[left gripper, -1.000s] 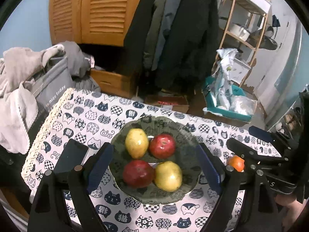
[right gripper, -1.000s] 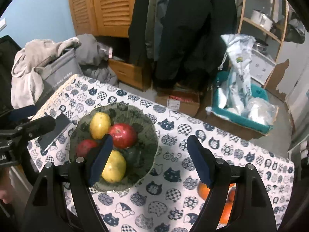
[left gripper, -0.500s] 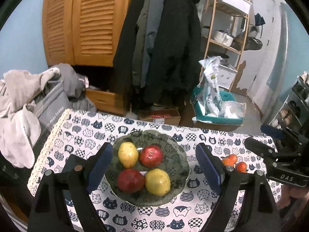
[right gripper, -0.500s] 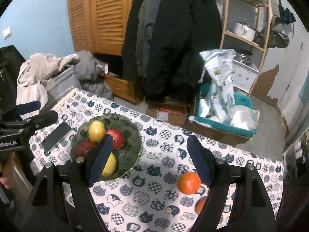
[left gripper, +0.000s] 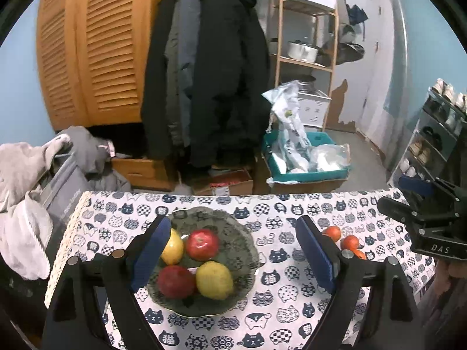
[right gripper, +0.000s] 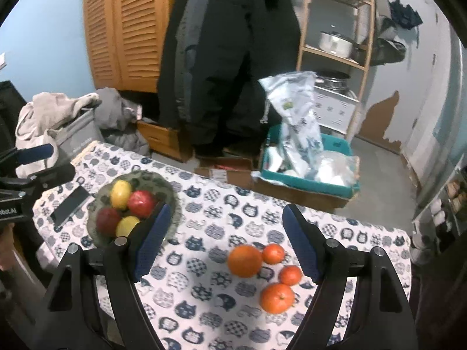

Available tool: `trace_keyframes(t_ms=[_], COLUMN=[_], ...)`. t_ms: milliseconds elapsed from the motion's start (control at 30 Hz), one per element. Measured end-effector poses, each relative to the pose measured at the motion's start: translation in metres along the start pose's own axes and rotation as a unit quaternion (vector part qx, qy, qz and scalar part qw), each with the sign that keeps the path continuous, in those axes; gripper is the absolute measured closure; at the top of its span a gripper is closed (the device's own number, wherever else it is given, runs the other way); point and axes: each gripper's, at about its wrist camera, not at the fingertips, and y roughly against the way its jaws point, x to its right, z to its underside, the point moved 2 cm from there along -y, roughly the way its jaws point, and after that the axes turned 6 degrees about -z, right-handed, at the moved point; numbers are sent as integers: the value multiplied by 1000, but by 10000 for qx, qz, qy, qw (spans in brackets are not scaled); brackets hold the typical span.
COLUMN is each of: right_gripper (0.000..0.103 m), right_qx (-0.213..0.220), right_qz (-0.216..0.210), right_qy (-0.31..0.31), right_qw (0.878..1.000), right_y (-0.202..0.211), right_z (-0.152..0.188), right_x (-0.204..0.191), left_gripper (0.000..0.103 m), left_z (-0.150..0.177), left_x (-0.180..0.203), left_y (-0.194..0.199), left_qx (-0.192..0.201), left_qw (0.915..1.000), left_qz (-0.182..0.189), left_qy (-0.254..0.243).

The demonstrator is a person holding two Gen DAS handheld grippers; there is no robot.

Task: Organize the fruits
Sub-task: 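Lift both tools out of the bowl and move toward the oranges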

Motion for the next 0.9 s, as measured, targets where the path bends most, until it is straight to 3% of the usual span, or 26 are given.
trace_keyframes(t_ms=[433, 900], right_gripper=[24, 24], right_qx=[-23, -509], right_qz=[491, 578], right_qy=[-523, -705], right_qw=[9974, 9945], right_y=[24, 5], right_z=[25, 54], right_x=[63, 83], left_gripper=[14, 14], left_z=[1, 13], left_x=[55, 101], left_y=[-10, -38], left_qx=[-174, -501], left_qw=[9985, 9942], left_qz=[365, 530], left_qy=[-382, -786])
